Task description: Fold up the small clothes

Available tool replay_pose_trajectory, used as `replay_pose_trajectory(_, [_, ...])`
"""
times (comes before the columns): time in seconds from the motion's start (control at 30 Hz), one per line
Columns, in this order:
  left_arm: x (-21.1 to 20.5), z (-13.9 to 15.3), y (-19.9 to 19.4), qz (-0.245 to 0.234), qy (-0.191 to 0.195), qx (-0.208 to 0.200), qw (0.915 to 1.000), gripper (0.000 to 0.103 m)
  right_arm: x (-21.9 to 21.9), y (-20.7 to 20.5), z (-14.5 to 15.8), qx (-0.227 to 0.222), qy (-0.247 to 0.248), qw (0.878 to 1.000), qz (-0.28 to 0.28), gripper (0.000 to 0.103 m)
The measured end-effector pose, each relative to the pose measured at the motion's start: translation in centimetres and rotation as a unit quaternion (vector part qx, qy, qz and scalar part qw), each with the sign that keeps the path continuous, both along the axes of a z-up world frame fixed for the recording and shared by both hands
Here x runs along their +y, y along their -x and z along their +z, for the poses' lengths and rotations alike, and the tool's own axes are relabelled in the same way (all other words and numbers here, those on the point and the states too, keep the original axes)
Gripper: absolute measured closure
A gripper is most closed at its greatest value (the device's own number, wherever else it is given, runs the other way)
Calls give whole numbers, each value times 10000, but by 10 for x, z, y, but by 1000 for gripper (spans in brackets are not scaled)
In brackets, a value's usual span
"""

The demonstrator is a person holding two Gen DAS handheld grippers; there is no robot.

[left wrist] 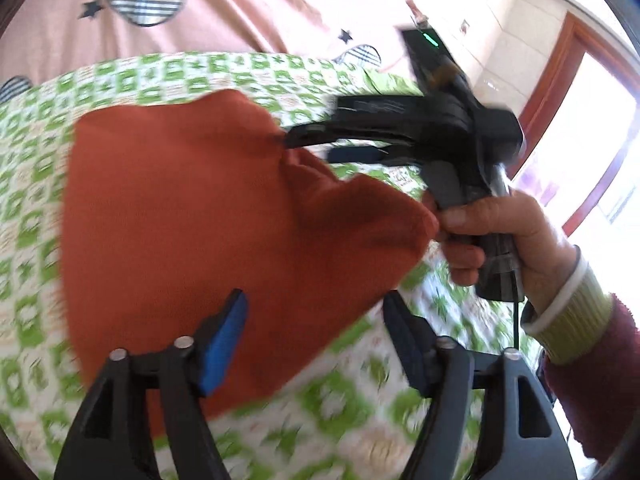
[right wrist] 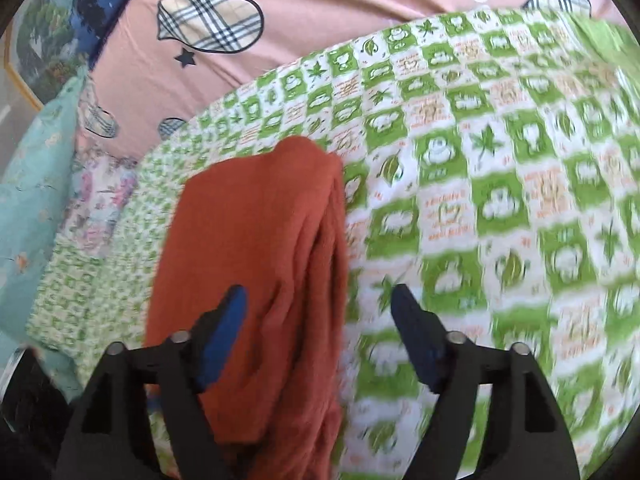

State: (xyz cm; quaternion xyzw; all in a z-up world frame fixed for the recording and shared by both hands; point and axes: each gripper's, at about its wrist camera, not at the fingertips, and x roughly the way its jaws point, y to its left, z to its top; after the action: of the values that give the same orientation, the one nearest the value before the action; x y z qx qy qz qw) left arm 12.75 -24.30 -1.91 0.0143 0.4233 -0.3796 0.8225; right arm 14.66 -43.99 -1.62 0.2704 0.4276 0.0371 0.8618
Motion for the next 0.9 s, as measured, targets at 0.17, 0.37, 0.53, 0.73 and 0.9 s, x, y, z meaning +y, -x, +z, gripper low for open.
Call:
replay_pose_trajectory(0.17, [71, 6, -32, 830, 133, 187, 9963, 17, 11, 11, -12, 101, -496, 9982, 329, 21])
replay_pose_trajectory(0.37, [116, -26, -102, 1358, 933, 1339, 9772, 17, 12, -6, -33, 241, -864, 9953, 379, 21])
replay_pose_trajectory(0.53, [104, -61, -136, 1226, 1053, 1903, 9683, 17, 13, -15, -41, 283, -940, 9945, 364, 31])
replay_pose_trajectory(0.73, [93, -47, -131, 893, 1037, 1476, 9795, 75, 39, -18, -33, 295, -881, 9945, 484, 75])
replay_pose_trajectory(0.9, [138, -4, -94, 967, 1342, 1051, 9806, 77, 91, -18, -3, -228, -1132, 9875, 1076, 79])
